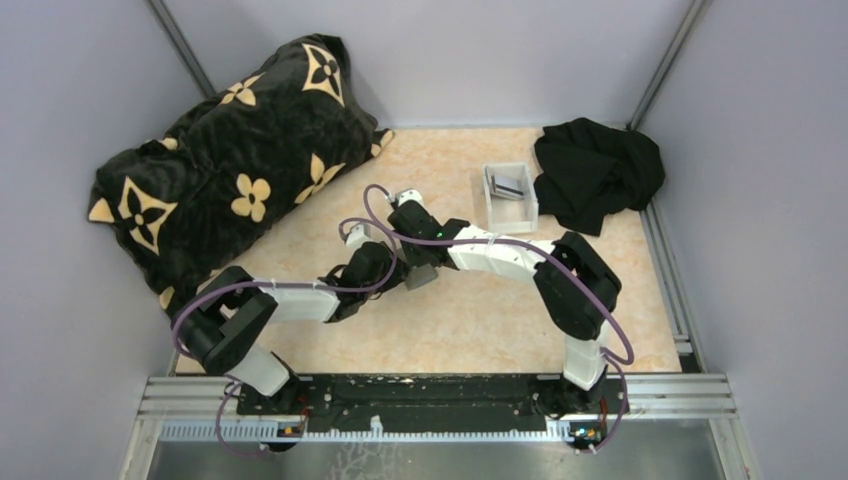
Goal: Put the credit cards into the card holder
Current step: Close the card holder at the center of the board.
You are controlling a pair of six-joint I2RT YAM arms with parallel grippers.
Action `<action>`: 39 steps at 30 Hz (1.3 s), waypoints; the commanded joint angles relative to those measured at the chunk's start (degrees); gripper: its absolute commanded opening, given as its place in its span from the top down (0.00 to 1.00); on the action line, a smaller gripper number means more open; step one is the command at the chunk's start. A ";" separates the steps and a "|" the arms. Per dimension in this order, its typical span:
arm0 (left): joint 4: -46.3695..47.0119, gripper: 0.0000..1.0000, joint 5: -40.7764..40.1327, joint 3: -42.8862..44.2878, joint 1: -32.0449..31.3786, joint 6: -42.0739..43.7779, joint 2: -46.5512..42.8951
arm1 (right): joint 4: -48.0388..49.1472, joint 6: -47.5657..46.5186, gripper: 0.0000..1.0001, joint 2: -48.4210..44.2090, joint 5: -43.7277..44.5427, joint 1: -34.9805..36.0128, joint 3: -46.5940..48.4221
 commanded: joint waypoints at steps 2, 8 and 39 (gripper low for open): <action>-14.25 0.55 4.14 -2.44 -0.24 1.98 4.68 | 1.71 -0.50 1.00 -0.48 -0.37 1.02 2.55; -14.61 0.55 4.18 -2.02 -0.24 2.06 4.91 | 2.30 -0.38 1.00 0.80 -1.03 1.01 2.32; -14.98 0.55 3.92 -1.72 -0.24 1.99 5.13 | 3.86 1.15 1.00 2.67 -2.51 -0.12 -0.85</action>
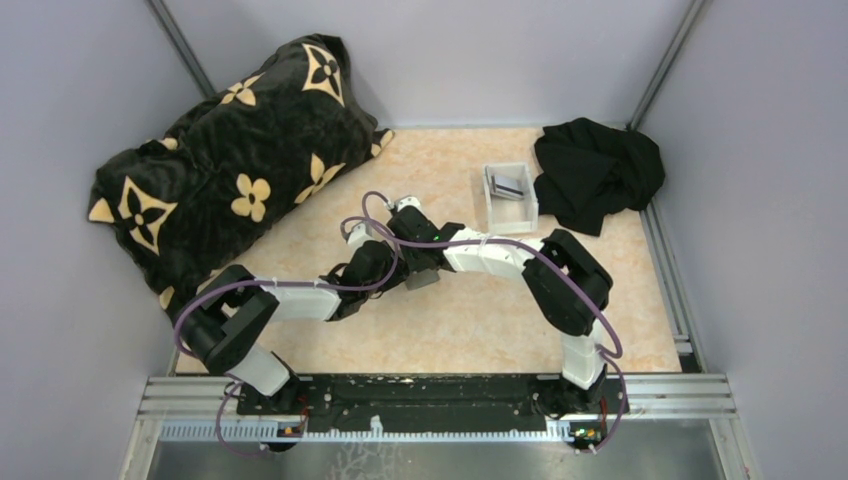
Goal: Put the credit cards into the card holder
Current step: Close the card holder at the center of the board.
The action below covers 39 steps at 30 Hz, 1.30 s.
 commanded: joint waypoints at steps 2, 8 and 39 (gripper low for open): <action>-14.55 0.55 3.24 -2.66 -0.22 1.87 4.47 | 2.81 1.40 1.00 -0.25 -1.36 -0.04 -0.59; -14.66 0.55 3.26 -2.51 -0.20 1.90 4.61 | 3.20 1.65 1.00 -0.52 -1.31 -0.52 -1.70; -18.23 0.55 4.04 0.61 -0.22 1.46 8.63 | 5.09 1.16 1.00 -3.44 -1.36 -1.95 -1.97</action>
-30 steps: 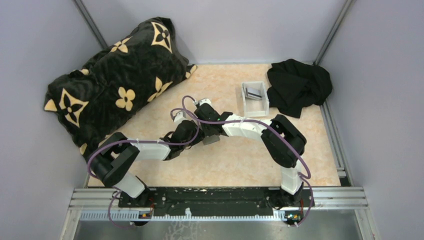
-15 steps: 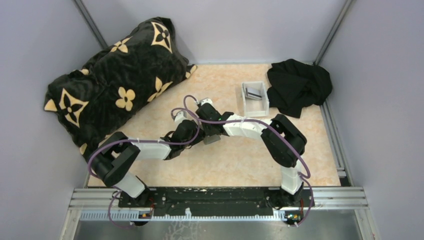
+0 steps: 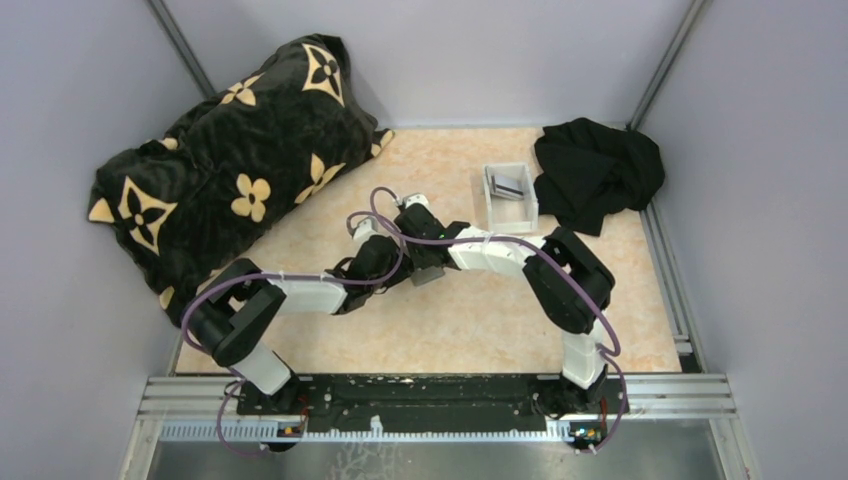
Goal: Put the credit cards into the card holder
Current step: Close the card holder at the center of the board.
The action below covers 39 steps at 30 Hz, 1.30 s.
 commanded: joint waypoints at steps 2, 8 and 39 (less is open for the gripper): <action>-18.22 0.55 3.10 -2.14 -0.24 1.08 6.09 | 2.42 -0.14 1.00 -3.92 -0.75 -0.11 0.00; -21.34 0.53 3.28 -1.18 -0.24 0.10 6.77 | 2.94 -0.19 1.00 -5.41 -0.60 -0.53 -0.65; -25.01 0.80 3.85 1.41 -0.32 -0.90 9.42 | 6.09 1.66 1.00 -2.84 -4.02 -4.19 -4.55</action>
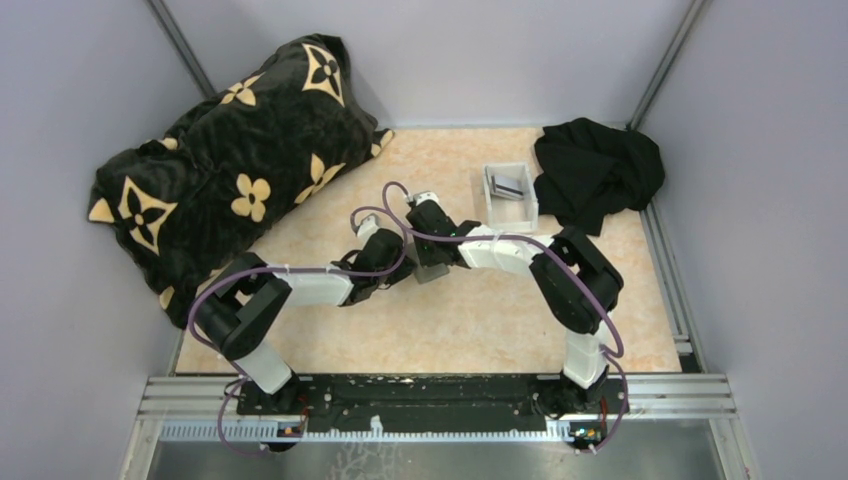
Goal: Put the credit cards into the card holder
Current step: Close the card holder at the center of the board.
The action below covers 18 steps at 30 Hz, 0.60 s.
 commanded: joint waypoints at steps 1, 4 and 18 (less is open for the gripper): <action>-18.61 0.80 3.41 -3.70 -0.46 1.90 6.48 | 2.61 1.04 1.00 -1.01 -0.86 -0.99 -0.83; -18.91 0.80 3.38 -3.49 -0.46 1.82 6.71 | 2.91 1.05 1.00 -1.13 -1.37 -1.44 -0.70; -20.03 0.88 3.57 -2.60 -0.55 1.67 7.89 | 3.37 1.13 1.00 -0.84 -3.78 -3.28 1.57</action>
